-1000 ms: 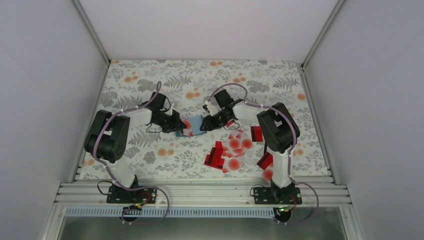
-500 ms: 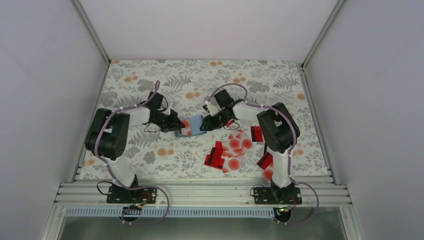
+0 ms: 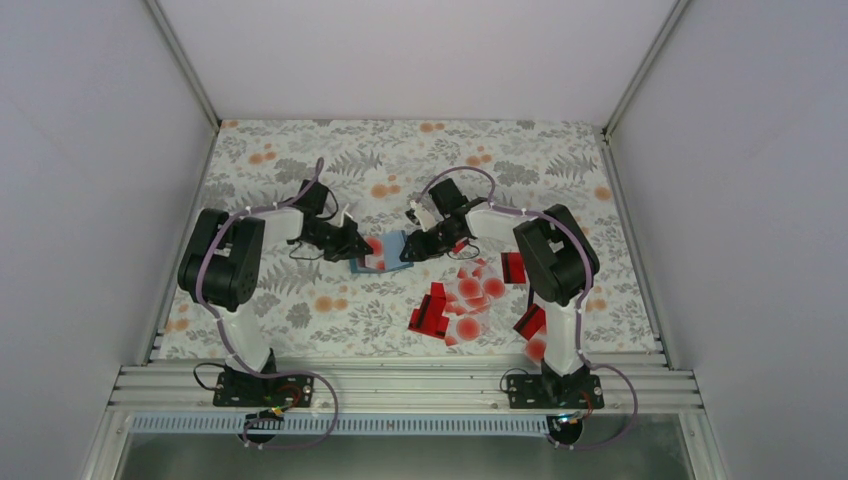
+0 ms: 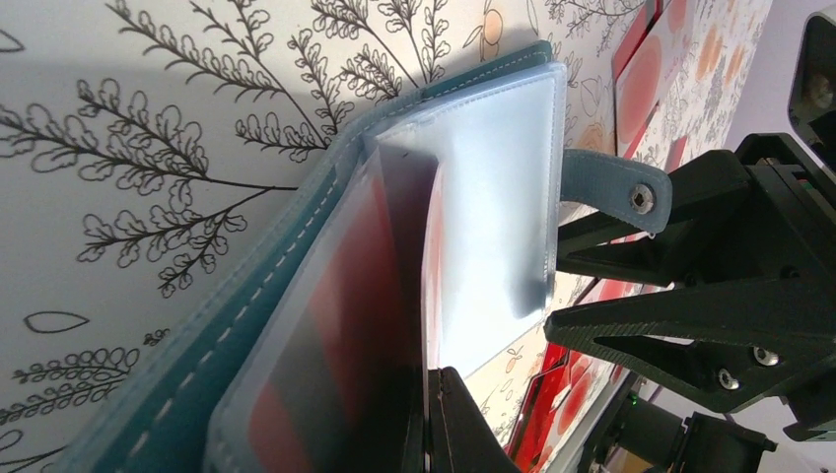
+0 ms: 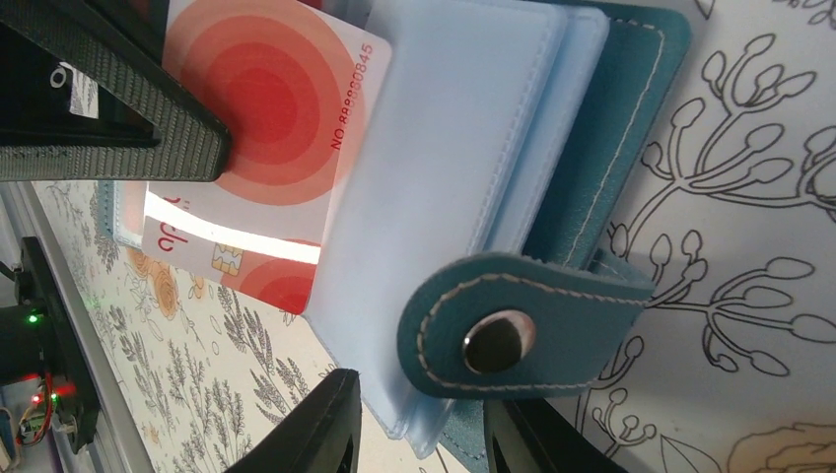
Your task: Put the credit cards into the card holder
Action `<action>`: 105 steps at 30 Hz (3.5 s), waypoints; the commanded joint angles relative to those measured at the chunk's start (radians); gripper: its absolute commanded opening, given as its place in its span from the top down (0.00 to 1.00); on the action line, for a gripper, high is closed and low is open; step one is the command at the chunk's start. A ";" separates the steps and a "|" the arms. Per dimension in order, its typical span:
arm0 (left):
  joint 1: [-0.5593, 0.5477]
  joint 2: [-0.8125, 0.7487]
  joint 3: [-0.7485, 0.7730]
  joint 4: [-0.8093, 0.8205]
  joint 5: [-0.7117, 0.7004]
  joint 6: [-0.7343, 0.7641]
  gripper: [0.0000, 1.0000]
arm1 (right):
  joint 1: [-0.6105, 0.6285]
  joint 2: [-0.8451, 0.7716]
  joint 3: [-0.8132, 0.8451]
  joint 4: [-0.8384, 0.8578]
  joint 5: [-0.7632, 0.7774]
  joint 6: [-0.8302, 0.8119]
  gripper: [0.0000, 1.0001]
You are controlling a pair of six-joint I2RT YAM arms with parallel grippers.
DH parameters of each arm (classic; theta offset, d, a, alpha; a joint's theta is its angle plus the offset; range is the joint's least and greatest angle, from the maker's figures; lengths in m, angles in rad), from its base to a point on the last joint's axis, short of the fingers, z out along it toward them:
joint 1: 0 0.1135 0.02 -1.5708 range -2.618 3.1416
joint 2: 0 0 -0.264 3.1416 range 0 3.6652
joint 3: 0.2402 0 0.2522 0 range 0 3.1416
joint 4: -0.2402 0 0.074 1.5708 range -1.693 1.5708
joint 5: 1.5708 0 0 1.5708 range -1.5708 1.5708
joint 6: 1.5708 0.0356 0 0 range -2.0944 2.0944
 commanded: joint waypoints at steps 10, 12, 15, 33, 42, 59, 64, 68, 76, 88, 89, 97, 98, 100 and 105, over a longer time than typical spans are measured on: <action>0.019 0.017 -0.015 0.056 -0.022 0.007 0.98 | 0.009 0.091 -0.027 -0.043 0.093 -0.001 0.67; 0.020 0.015 -0.030 0.088 -0.016 -0.009 0.98 | 0.010 0.092 -0.029 -0.045 0.092 -0.003 0.67; 0.019 0.006 -0.043 0.116 -0.018 -0.020 0.98 | 0.009 0.095 -0.027 -0.049 0.092 -0.006 0.67; 0.019 -0.022 -0.151 0.289 0.008 -0.079 0.98 | 0.012 0.111 -0.036 -0.054 0.082 -0.011 0.68; 0.016 -0.030 -0.189 0.371 0.033 -0.132 0.97 | 0.014 0.117 -0.038 -0.049 0.073 -0.006 0.69; -0.010 0.028 -0.185 0.465 0.073 -0.196 0.98 | 0.015 0.126 -0.037 -0.036 0.062 0.006 0.70; -0.023 0.054 -0.163 0.455 0.077 -0.185 0.98 | 0.017 0.129 -0.033 -0.038 0.061 0.007 0.70; -0.033 0.063 -0.151 0.451 0.075 -0.184 0.97 | 0.017 0.131 -0.026 -0.041 0.062 0.005 0.70; -0.041 0.031 -0.102 0.290 -0.004 -0.121 0.86 | 0.016 0.143 -0.008 -0.045 0.062 0.001 0.70; -0.070 0.007 -0.007 0.035 -0.147 -0.058 0.68 | 0.016 0.152 -0.001 -0.039 0.057 0.001 0.70; -0.075 0.006 0.012 0.002 -0.167 -0.051 0.68 | 0.015 0.152 -0.001 -0.038 0.057 0.001 0.70; -0.098 -0.011 0.097 -0.156 -0.283 -0.039 0.50 | 0.015 0.157 -0.008 -0.024 0.048 0.002 0.70; -0.101 -0.014 0.105 -0.171 -0.297 -0.037 0.49 | 0.016 0.157 -0.010 -0.021 0.046 0.004 0.70; -0.103 -0.019 0.121 -0.195 -0.315 -0.035 0.46 | 0.016 0.158 -0.014 -0.015 0.043 0.006 0.70; -0.112 -0.014 0.139 -0.233 -0.344 -0.029 0.44 | 0.015 0.159 -0.022 -0.005 0.037 0.008 0.70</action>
